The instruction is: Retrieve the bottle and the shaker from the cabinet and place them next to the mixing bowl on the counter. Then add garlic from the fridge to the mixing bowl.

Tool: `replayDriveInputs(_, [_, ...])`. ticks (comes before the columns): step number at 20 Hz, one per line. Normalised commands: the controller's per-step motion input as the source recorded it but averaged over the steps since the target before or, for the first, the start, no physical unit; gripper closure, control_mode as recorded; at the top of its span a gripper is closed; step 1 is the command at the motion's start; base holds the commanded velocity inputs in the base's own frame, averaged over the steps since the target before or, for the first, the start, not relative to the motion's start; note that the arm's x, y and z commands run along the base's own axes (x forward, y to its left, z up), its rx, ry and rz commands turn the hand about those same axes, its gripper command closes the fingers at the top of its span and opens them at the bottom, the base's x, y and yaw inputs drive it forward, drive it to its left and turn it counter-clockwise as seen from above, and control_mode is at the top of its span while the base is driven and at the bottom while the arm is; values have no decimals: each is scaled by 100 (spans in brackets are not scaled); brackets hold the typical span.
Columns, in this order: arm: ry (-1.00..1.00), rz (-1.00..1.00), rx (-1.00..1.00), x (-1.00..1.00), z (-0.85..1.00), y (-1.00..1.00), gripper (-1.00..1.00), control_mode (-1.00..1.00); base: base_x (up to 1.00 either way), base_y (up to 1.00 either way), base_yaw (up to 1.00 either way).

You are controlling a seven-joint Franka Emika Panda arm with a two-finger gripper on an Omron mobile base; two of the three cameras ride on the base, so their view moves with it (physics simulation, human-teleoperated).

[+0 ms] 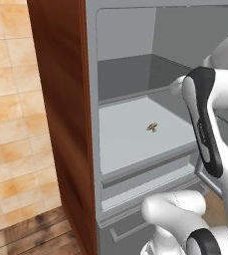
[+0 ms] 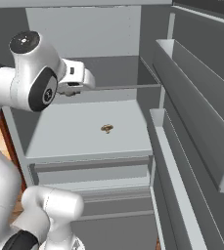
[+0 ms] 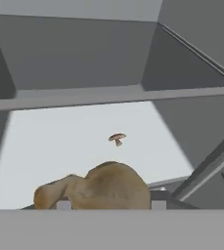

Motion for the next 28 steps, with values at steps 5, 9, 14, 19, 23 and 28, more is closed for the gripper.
replayDriveInputs(5, [1, 0, 9, -100, 0, 11, 100, -100, 0, 0, 0])
replayDriveInputs(9, [6, 0, 5, -100, 0, 18, 100, -100, 0, 0, 0])
replayDriveInputs(14, [9, -1, 0, -100, 4, 8, 100, -100, 0, 0, 0])
replayDriveInputs(19, [3, 0, 0, -61, 5, 6, 100, -100, 0, 0, 0])
replayDriveInputs(23, [0, 0, 0, 0, 0, 0, 100, -100, 0, 0, 0])
replayDriveInputs(28, [0, 0, 0, 0, 0, 0, 100, -100, 0, 0, 0])
